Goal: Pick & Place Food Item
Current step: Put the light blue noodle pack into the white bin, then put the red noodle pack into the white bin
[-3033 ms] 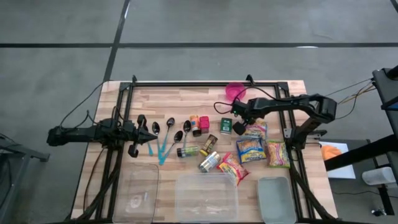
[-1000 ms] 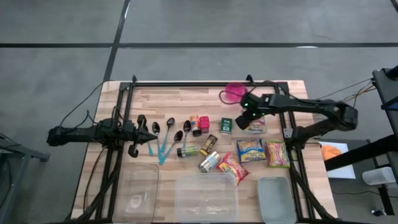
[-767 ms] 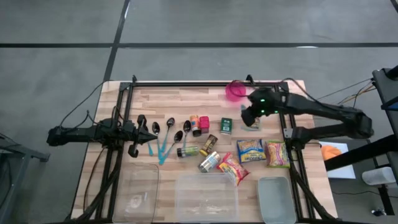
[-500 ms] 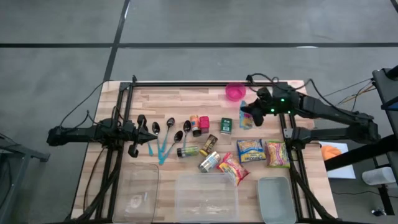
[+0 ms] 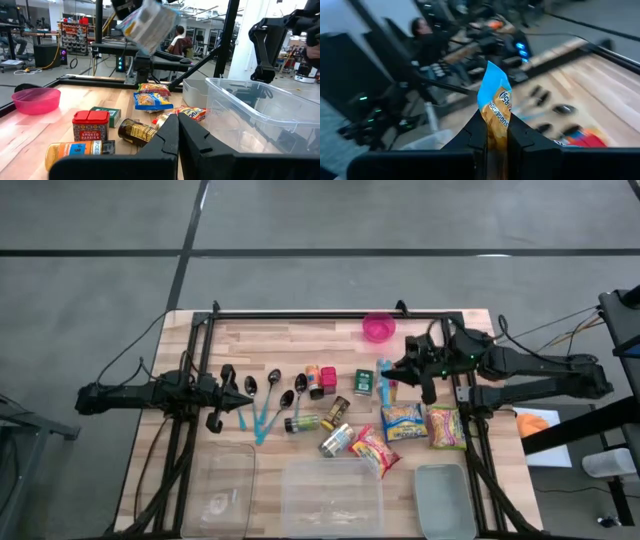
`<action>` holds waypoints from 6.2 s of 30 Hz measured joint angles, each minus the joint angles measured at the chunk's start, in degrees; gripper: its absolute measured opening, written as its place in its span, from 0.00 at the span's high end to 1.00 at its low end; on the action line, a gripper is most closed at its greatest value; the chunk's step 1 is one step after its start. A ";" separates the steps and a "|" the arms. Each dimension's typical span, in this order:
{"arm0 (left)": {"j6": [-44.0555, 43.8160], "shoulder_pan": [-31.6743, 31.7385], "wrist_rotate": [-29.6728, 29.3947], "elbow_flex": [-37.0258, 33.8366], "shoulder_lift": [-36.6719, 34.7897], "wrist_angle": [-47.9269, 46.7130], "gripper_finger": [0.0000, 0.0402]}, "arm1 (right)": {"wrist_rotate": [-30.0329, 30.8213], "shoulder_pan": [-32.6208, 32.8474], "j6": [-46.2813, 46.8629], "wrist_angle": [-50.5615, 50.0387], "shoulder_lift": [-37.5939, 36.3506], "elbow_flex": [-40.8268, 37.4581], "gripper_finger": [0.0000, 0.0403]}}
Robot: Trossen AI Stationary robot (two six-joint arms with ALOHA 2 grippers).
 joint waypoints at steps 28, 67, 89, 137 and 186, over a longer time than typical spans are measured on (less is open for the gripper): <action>0.00 -0.01 0.00 0.00 0.00 0.01 1.00 | -9.85 20.37 -7.62 19.76 20.73 -0.07 0.95; 0.00 0.00 0.00 0.00 0.00 0.01 1.00 | -17.40 25.24 -1.32 32.99 40.96 -0.07 0.82; 0.00 0.00 0.00 0.01 0.00 0.00 1.00 | -12.83 25.11 -1.72 35.41 36.29 -0.06 0.40; 0.00 0.01 0.00 0.01 0.00 0.01 1.00 | 7.29 17.39 4.92 -22.12 34.57 -0.29 0.40; 0.00 0.01 0.00 0.00 0.00 0.00 1.00 | 2.12 17.44 0.51 -15.51 43.58 -0.23 0.71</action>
